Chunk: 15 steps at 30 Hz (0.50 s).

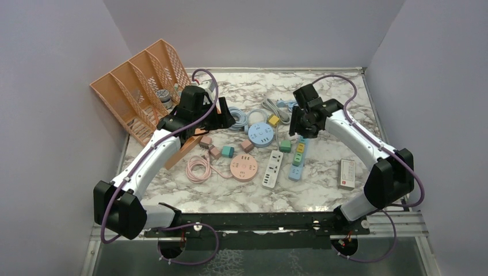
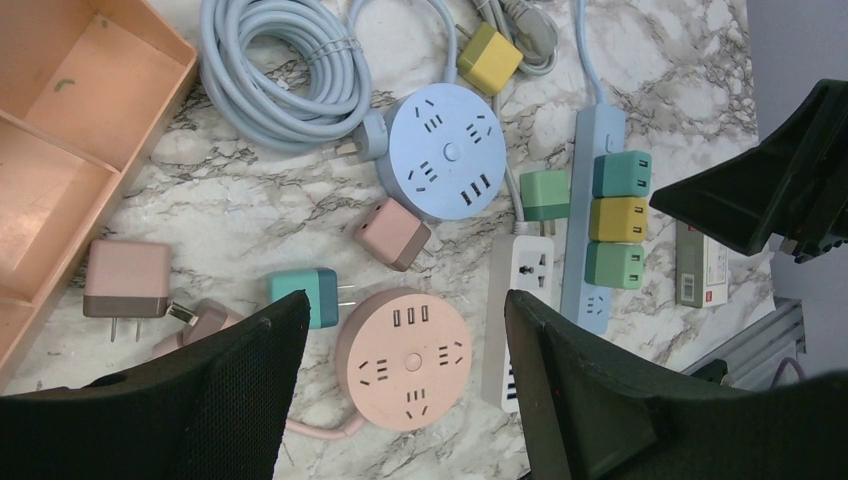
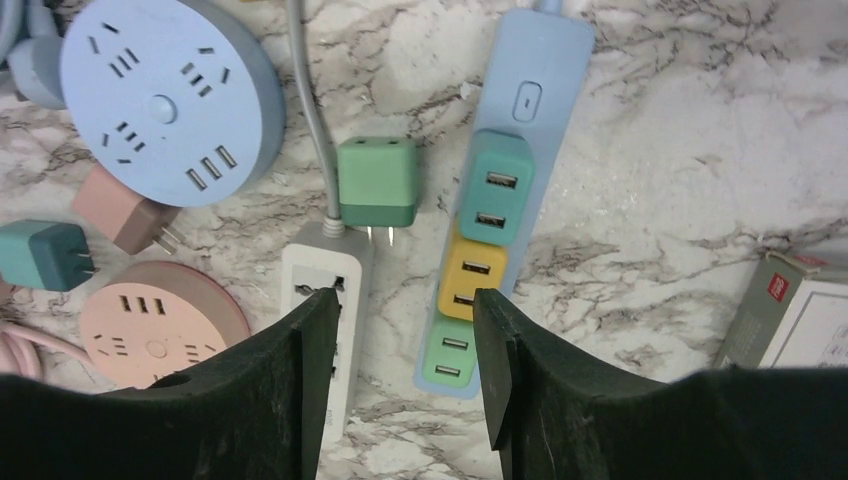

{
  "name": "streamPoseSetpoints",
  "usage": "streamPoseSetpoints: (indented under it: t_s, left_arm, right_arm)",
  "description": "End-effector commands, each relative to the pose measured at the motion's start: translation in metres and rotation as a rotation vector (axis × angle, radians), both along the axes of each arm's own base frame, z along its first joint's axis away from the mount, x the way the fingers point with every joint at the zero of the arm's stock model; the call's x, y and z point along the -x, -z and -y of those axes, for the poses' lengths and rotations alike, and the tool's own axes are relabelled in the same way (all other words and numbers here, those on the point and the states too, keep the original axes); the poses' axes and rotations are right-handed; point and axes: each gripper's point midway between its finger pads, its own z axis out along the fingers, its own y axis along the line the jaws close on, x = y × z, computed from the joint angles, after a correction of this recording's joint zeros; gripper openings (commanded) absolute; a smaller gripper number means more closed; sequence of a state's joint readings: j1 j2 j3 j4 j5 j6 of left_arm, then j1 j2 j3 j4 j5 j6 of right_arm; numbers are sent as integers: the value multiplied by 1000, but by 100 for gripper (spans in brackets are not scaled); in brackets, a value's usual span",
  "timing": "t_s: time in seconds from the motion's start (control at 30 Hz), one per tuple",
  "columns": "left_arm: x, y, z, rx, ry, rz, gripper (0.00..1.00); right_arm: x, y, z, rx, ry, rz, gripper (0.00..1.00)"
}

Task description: Insert the plug

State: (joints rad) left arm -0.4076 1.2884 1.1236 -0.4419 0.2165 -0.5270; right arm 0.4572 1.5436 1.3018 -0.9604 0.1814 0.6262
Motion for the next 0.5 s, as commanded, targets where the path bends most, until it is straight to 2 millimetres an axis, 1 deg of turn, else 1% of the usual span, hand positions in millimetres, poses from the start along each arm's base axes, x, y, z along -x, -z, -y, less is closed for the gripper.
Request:
streamPoseSetpoints:
  t_s: [0.0,0.1,0.2,0.33,0.47]
  left_arm:
    - [-5,-12,4,22,-2,25,74]
    - [-4,-11,4,24,-4,21,74]
    - [-3,-12,3,25,-4,21,74]
    - [-2,-11,5,28,1,17,74]
    - [-2,-10,5,33,2,12,74]
  right_arm:
    - [-22,-19,-26,-58,-115,116,51]
    - [-25,-2,-45,-72,-150,93,51]
    - [-27,22,-53,-56,-142,35,50]
    - [-32,52,-52,-18,-82,-23,48]
    - [-32,70,-43,44,-10,-70,47]
